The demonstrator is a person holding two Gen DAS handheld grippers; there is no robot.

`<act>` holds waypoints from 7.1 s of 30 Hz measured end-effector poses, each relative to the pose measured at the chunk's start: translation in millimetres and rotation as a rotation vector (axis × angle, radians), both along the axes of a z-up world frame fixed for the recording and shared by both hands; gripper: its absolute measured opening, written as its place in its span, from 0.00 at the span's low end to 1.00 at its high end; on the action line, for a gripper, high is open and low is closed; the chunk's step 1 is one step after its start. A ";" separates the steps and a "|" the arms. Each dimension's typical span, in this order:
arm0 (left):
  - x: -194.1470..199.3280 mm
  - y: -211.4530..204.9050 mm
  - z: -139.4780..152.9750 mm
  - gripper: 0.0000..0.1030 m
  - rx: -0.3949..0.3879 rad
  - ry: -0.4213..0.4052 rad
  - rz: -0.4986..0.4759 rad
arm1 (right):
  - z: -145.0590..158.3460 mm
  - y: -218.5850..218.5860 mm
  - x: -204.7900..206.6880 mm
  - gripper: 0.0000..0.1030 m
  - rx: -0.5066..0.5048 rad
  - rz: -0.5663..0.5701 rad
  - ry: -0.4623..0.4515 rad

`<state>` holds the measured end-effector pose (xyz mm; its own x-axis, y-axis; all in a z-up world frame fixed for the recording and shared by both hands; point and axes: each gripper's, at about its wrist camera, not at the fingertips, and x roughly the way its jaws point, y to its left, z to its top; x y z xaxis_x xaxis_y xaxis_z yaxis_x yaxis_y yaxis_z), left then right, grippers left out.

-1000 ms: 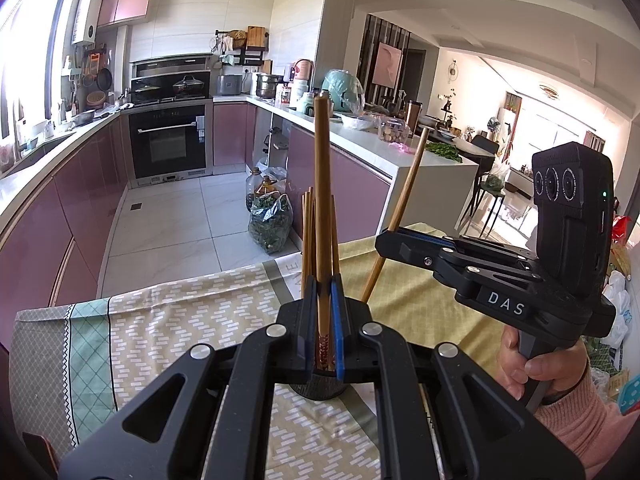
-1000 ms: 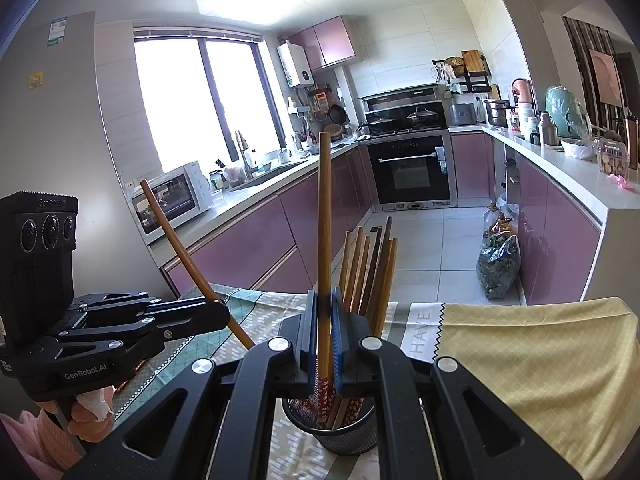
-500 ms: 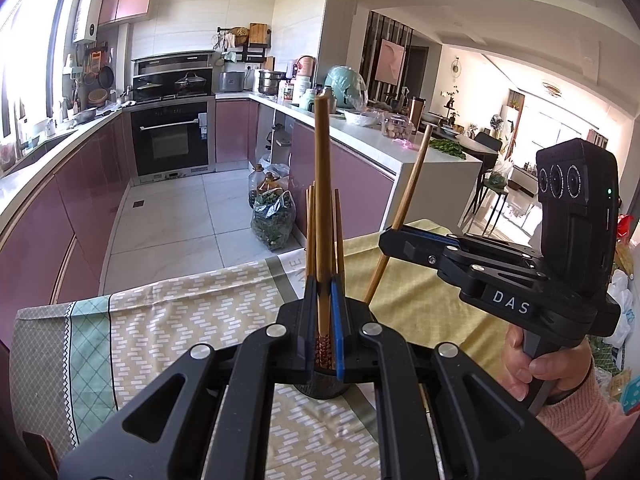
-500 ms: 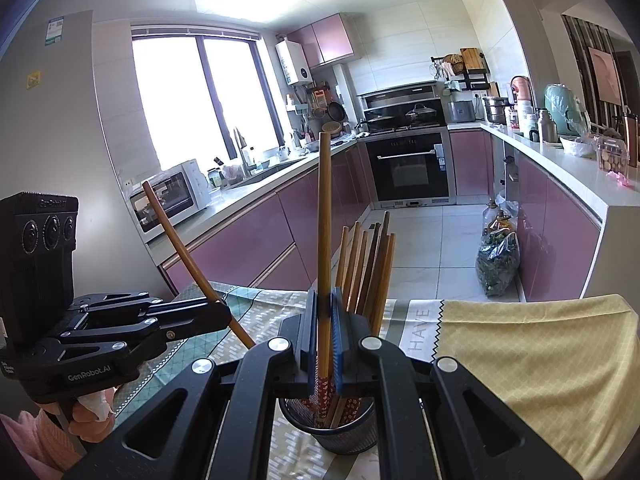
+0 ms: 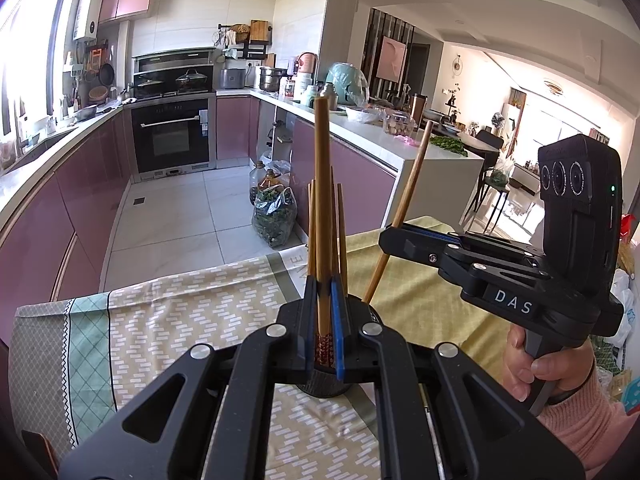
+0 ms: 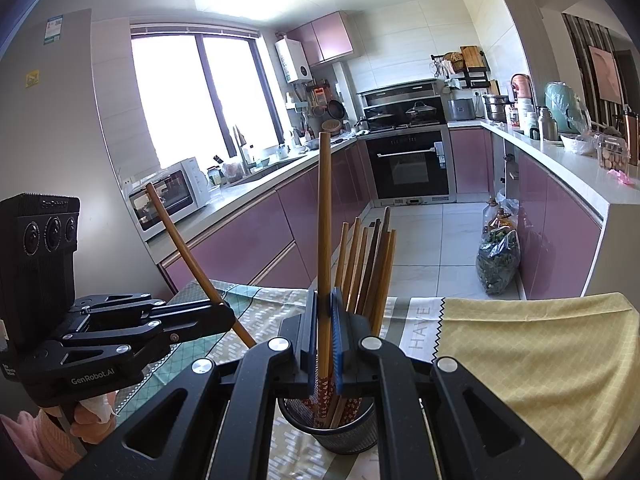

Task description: Organize utensils

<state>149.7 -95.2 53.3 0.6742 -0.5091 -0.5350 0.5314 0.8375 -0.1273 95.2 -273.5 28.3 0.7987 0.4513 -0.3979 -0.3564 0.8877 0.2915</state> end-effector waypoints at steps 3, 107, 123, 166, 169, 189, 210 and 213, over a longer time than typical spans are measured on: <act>-0.8 0.9 -0.5 0.07 0.001 0.001 -0.001 | -2.1 0.0 -0.5 0.06 -0.001 0.000 0.005; -0.1 8.4 -37.7 0.79 0.058 -0.029 0.161 | -18.5 22.2 4.7 0.71 -0.090 -0.051 0.022; -78.3 65.2 -25.3 0.94 0.011 -0.271 0.368 | -24.9 46.7 -60.4 0.93 -0.173 -0.129 -0.156; -155.7 86.5 -32.3 0.94 -0.045 -0.446 0.457 | -26.0 71.1 -109.6 0.93 -0.171 -0.222 -0.262; -155.8 85.9 -33.9 0.94 -0.048 -0.449 0.463 | -26.1 71.7 -110.8 0.93 -0.170 -0.230 -0.271; -156.1 85.3 -35.9 0.94 -0.052 -0.452 0.487 | -30.5 73.8 -111.9 0.93 -0.166 -0.263 -0.280; -157.5 81.9 -38.9 0.94 -0.053 -0.448 0.493 | -30.8 73.4 -112.3 0.93 -0.171 -0.276 -0.280; -158.0 81.2 -39.3 0.94 -0.053 -0.447 0.495 | -30.8 73.7 -111.9 0.93 -0.173 -0.274 -0.280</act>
<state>-8.2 -14.0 14.0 0.9860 -0.1003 -0.1330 0.0969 0.9948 -0.0318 -16.7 -199.9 -2.5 0.9679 0.1527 -0.1994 -0.1444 0.9880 0.0556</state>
